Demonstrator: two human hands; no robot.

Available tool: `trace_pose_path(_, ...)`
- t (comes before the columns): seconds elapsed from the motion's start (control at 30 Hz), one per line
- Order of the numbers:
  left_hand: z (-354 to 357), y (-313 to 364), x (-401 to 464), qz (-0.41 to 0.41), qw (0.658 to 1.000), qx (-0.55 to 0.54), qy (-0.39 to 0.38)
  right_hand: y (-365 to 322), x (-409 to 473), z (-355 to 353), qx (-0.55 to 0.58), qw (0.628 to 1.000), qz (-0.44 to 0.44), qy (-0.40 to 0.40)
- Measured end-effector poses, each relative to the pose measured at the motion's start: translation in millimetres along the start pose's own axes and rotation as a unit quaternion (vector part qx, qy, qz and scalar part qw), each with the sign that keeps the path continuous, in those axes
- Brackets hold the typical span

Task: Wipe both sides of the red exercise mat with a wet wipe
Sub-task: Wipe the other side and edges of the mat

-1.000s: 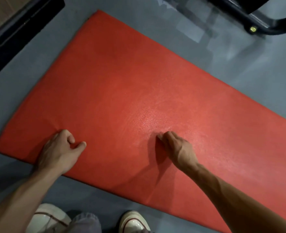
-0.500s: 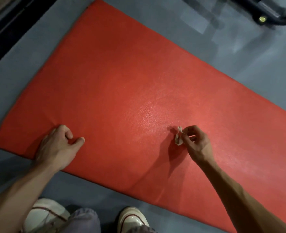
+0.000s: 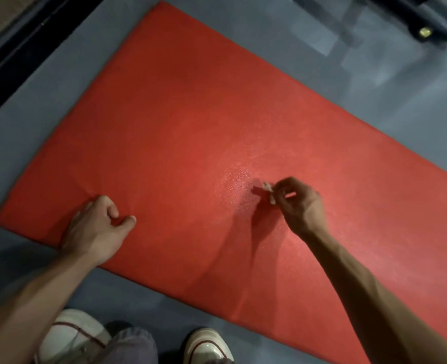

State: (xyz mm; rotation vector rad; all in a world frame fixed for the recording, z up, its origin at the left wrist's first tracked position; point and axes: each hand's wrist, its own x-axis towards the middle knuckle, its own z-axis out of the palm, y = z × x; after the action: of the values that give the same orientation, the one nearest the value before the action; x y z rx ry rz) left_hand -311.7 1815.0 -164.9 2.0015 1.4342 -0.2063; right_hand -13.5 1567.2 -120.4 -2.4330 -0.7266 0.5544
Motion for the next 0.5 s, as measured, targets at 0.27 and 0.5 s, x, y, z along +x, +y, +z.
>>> trace_pose_path(0.27,-1.1,0.0,-0.2,-0.001,1.0,0.007,-0.004,11.8,-4.0,13.0,0.005,0.993,0.118,0.022)
trace_pose_path(0.5,-1.5,1.8,-1.7,-0.005,1.0,0.008,-0.002,2.3,-2.9,30.0,0.015,0.986,0.149,0.069)
